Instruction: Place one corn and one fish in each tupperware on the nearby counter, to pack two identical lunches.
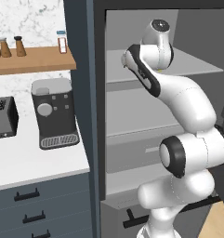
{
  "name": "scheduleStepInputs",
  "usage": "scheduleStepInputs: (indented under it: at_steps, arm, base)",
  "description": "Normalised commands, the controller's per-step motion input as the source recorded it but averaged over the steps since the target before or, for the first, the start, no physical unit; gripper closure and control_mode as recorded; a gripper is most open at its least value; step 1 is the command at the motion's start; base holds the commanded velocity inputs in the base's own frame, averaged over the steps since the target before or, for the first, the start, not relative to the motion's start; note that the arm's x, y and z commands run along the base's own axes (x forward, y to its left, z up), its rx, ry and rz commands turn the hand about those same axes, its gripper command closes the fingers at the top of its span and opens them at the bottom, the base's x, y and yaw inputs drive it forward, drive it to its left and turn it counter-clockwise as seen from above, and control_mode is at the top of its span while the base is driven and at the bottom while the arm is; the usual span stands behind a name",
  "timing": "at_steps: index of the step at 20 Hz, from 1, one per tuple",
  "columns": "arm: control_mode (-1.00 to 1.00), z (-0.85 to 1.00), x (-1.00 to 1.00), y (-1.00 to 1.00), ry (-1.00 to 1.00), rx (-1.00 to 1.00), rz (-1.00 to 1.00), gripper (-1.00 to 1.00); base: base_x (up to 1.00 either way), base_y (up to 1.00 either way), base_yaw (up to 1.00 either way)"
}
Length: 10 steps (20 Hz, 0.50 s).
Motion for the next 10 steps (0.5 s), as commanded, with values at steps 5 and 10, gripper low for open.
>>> scheduleStepInputs:
  at_steps: [5,10]
  arm:
    - [-1.0,-0.1,0.2,0.04,0.0,0.0,0.0,-1.0]
    - [-1.0,-0.24,0.01,0.12,0.0,0.0,0.0,-1.0]
  base:
    - [0.0,0.0,0.0]
    - [0.0,0.0,0.0]
